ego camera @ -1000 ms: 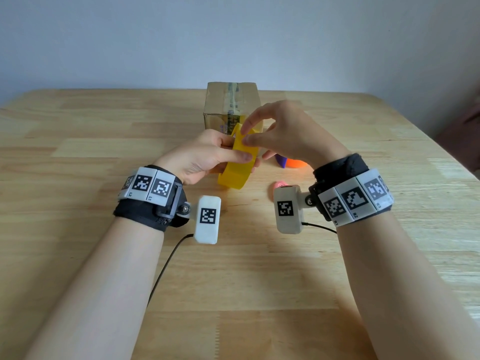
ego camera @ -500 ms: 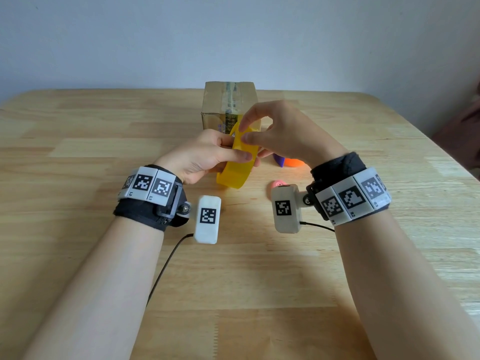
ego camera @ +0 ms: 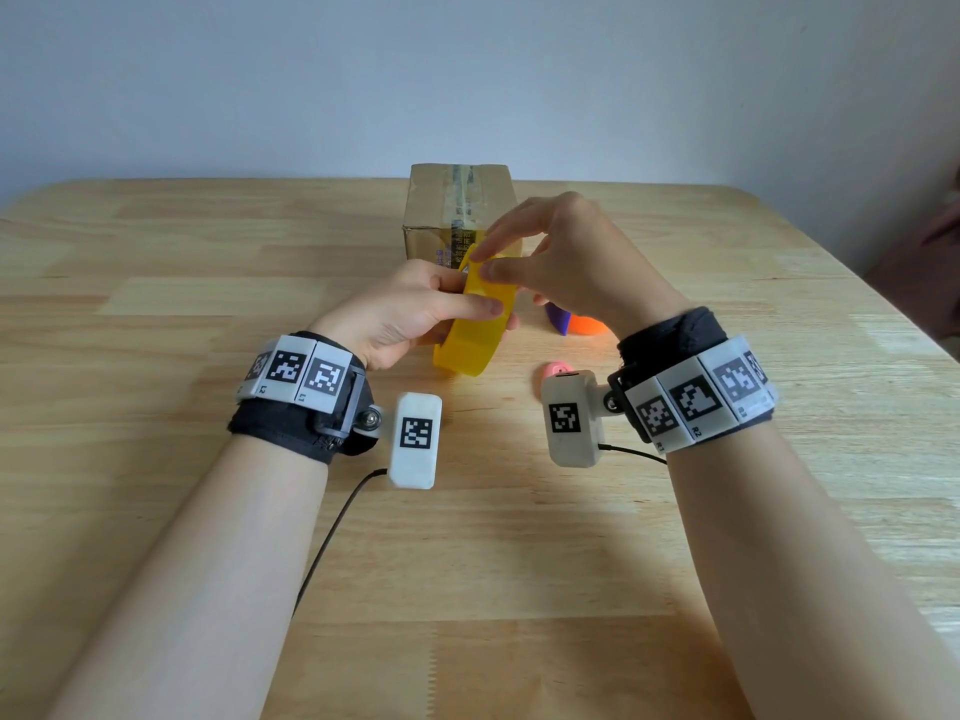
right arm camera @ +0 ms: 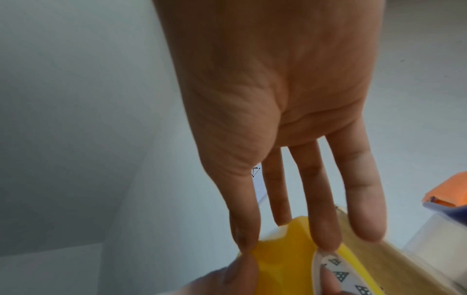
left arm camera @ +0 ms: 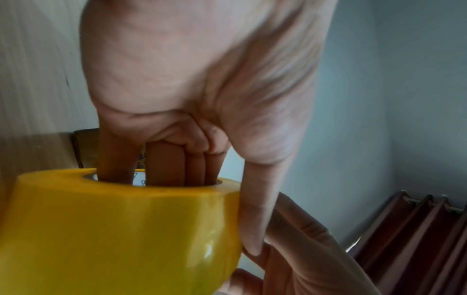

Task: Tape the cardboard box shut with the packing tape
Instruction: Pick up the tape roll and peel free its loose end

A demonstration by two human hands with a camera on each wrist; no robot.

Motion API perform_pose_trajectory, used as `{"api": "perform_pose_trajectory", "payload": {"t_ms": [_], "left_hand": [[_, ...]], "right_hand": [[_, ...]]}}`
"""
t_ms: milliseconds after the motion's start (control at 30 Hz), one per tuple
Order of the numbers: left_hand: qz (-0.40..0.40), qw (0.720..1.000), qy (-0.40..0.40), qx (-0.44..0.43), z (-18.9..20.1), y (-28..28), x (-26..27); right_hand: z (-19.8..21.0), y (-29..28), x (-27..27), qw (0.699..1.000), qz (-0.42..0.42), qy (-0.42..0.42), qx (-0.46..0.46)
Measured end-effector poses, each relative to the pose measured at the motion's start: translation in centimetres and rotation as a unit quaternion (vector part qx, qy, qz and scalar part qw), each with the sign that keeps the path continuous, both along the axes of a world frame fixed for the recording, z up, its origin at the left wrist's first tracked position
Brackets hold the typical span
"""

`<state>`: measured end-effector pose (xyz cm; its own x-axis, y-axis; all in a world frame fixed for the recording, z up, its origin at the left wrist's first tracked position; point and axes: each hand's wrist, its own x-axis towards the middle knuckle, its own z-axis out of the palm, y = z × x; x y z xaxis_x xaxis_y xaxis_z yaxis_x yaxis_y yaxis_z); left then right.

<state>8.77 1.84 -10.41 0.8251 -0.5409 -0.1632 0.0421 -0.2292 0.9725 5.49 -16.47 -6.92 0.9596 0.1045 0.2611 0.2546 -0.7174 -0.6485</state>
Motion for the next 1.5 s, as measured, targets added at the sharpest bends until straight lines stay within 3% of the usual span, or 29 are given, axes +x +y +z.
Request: {"api": "perform_pose_trajectory", "payload": {"t_ms": [200, 600, 900, 1133, 1500], "left_hand": [[-0.011, 1.000, 0.001, -0.001, 0.0, 0.1, 0.0], [-0.003, 1.000, -0.024, -0.010, 0.2, 0.0, -0.1], [0.005, 1.000, -0.013, -0.007, 0.9, 0.2, -0.4], [0.012, 1.000, -0.013, -0.003, 1.0, 0.0, -0.5], [0.055, 0.998, -0.022, 0.000, 0.5, -0.2, 0.0]], "right_hand": [[0.4, 0.3, -0.5, 1.000, -0.020, 0.002, -0.014], [0.3, -0.2, 0.2, 0.994, 0.036, 0.013, -0.101], [0.6, -0.5, -0.3, 1.000, 0.006, 0.006, 0.024], [0.5, 0.0, -0.5, 0.999, -0.044, -0.001, -0.011], [0.2, -0.2, 0.2, 0.997, -0.055, 0.006, -0.050]]}}
